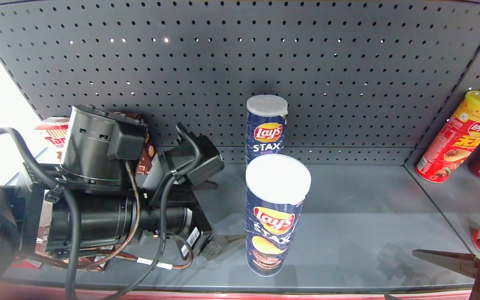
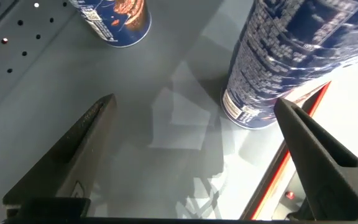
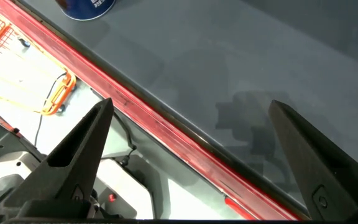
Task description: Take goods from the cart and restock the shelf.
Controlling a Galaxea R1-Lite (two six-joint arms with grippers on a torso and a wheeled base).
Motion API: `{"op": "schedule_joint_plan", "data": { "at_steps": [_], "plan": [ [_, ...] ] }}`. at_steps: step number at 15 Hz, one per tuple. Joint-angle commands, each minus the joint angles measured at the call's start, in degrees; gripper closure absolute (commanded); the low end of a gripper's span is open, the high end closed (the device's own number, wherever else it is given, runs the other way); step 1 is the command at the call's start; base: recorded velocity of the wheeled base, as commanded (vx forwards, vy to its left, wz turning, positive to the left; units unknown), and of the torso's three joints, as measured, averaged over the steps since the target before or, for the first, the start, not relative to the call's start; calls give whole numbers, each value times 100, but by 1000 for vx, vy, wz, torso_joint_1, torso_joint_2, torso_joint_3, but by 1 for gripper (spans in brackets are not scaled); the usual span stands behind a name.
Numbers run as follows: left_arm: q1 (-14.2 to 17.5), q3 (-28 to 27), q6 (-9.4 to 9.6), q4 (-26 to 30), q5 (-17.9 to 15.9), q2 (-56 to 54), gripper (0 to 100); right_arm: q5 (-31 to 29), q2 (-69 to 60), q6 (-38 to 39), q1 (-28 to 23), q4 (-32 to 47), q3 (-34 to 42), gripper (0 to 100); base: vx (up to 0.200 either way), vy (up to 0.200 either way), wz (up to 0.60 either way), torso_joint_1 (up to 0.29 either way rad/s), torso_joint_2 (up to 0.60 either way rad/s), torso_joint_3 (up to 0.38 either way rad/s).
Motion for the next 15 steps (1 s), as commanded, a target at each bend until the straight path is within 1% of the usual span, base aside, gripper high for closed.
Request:
{"op": "schedule_joint_plan", "data": {
  "at_steps": [1,4,6,8,10,13,15],
  "plan": [
    [-6,47,-1,5,1,-19,0,-2,4,-2,2,-3,-1,0,0,0,0,0,0,0],
    [46,222,-1,41,36,-186,0,-2,-5,-2,2,-3,7,0,0,0,0,0,0,0],
    [82,337,-1,41,229,-248,0,7,4,-2,2,-3,-1,0,0,0,0,0,0,0],
    [187,240,-1,5,387,-177,0,-2,4,-2,2,-3,-1,0,0,0,0,0,0,0],
    [231,91,-10,5,458,7,0,-2,-14,7,-7,-3,7,0,0,0,0,0,0,0],
    [266,-129,-10,5,467,262,0,-2,-23,7,-7,-3,7,0,0,0,0,0,0,0],
    [240,-182,-1,5,467,288,0,-2,-5,7,-7,-3,-10,0,0,0,0,0,0,0]
  ]
}}
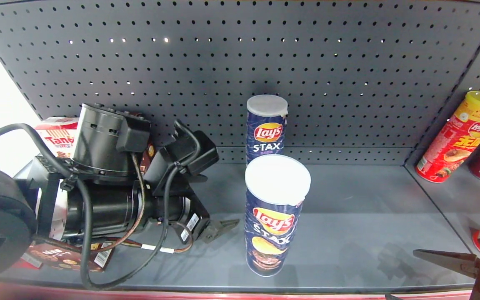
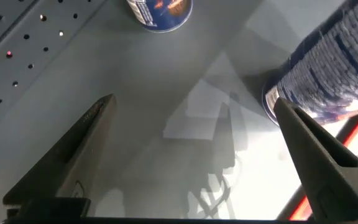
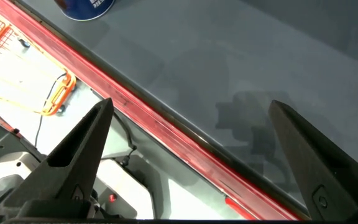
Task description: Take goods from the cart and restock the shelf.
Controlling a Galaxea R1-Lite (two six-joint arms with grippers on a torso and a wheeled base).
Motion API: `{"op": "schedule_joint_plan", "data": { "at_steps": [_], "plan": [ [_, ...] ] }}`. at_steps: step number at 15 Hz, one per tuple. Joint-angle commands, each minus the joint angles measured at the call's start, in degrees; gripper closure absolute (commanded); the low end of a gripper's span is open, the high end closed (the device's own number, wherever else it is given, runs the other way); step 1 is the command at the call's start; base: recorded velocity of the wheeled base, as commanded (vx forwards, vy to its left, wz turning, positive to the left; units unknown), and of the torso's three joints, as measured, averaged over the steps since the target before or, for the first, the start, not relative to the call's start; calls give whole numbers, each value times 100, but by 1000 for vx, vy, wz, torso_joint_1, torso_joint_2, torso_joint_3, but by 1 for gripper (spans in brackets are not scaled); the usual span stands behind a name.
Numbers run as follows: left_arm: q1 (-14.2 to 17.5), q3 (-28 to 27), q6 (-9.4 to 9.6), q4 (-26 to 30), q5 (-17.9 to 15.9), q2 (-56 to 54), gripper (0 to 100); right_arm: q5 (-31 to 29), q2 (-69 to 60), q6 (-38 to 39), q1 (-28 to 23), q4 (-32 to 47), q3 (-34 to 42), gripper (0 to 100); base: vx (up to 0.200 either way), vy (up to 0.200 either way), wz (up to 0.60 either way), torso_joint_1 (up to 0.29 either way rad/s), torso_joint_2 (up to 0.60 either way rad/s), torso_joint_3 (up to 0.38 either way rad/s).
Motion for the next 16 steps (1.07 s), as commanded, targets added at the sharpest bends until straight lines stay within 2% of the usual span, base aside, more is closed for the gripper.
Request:
{"op": "schedule_joint_plan", "data": {
  "at_steps": [1,16],
  "plan": [
    [-2,-24,1,-2,3,91,0,0,17,-4,4,-3,-8,0,0,0,0,0,0,0],
    [-284,90,-25,-2,12,117,0,0,-1,-4,4,-3,19,0,0,0,0,0,0,0]
  ]
}}
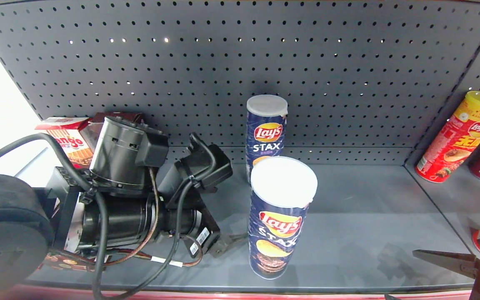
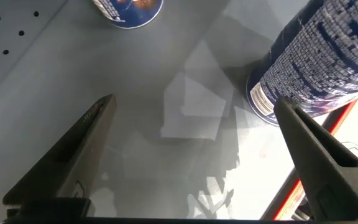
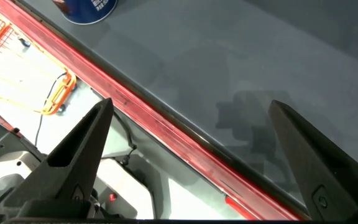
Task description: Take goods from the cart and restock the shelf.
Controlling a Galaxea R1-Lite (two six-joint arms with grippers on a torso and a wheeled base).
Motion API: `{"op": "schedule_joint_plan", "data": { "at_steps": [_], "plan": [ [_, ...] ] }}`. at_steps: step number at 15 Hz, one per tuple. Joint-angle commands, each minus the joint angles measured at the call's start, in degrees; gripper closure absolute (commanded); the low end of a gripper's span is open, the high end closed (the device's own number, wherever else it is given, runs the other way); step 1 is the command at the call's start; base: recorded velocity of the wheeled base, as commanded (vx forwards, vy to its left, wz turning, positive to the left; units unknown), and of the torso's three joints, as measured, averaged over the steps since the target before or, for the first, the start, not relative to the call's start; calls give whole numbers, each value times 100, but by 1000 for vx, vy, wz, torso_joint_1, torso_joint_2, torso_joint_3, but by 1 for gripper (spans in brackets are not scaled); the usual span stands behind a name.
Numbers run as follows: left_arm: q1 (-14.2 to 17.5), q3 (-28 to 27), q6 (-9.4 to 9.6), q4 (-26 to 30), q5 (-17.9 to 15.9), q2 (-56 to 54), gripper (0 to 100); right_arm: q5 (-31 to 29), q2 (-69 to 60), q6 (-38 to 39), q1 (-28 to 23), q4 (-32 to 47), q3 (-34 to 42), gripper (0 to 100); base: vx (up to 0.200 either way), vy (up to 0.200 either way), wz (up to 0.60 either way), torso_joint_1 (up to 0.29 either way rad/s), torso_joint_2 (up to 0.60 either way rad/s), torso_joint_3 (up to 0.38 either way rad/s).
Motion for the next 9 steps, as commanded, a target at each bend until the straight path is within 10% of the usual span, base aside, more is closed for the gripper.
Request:
{"op": "schedule_joint_plan", "data": {
  "at_steps": [1,9],
  "plan": [
    [53,-4,-10,-2,10,-19,0,0,-8,-4,-3,-5,14,0,0,0,0,0,0,0],
    [167,5,-45,7,19,-345,0,0,-34,-4,-3,-5,5,0,0,0,0,0,0,0]
  ]
}}
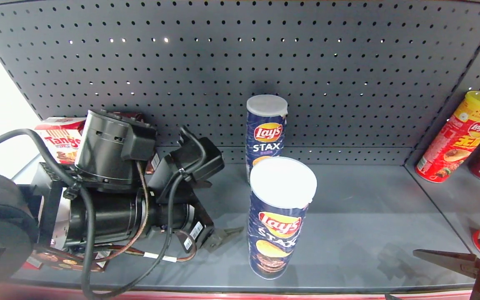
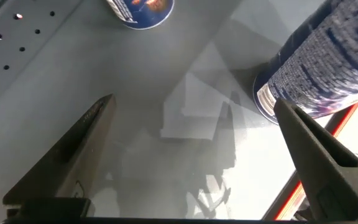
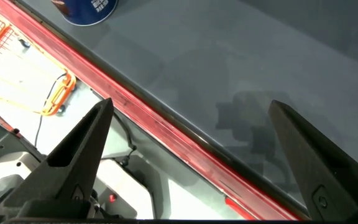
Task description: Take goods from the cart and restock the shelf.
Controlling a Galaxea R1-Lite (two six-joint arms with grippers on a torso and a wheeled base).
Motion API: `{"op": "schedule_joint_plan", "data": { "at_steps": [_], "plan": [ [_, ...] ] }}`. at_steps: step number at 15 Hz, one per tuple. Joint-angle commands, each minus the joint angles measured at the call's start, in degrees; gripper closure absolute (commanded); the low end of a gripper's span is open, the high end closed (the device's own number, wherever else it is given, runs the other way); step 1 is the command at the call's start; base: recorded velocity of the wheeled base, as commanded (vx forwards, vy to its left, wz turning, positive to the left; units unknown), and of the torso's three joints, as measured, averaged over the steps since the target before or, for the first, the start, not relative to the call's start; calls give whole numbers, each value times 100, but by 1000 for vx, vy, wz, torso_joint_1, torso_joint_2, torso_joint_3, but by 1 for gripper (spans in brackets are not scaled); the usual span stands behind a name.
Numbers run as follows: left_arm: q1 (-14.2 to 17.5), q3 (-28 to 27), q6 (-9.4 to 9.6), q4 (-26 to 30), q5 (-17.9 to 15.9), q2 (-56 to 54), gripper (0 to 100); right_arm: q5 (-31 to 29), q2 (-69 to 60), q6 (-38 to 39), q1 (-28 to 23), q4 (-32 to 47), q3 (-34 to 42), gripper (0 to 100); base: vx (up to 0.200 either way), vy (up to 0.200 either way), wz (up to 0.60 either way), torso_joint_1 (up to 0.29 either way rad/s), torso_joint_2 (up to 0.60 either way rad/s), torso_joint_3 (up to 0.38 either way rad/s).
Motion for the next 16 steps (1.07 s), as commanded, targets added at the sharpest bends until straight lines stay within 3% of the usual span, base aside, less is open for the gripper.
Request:
{"op": "schedule_joint_plan", "data": {
  "at_steps": [1,4,9,11,13,16],
  "plan": [
    [124,11,-2,-4,25,-431,0,-17,-76,-2,-10,-2,41,0,0,0,0,0,0,0],
    [423,143,-89,22,52,-1433,0,-17,-366,-2,-203,-2,138,0,0,0,0,0,0,0],
    [871,670,-107,40,412,-3147,0,-70,-876,-2,-300,-2,261,0,0,0,0,0,0,0],
    [906,767,-98,75,500,-3525,0,-96,-1113,-11,-308,7,331,0,0,0,0,0,0,0],
    [898,1198,-81,101,658,-4422,0,-175,-1711,-11,-379,16,727,0,0,0,0,0,0,0],
    [898,1444,-10,620,728,-5221,0,-184,-2317,-2,-388,16,903,0,0,0,0,0,0,0]
  ]
}}
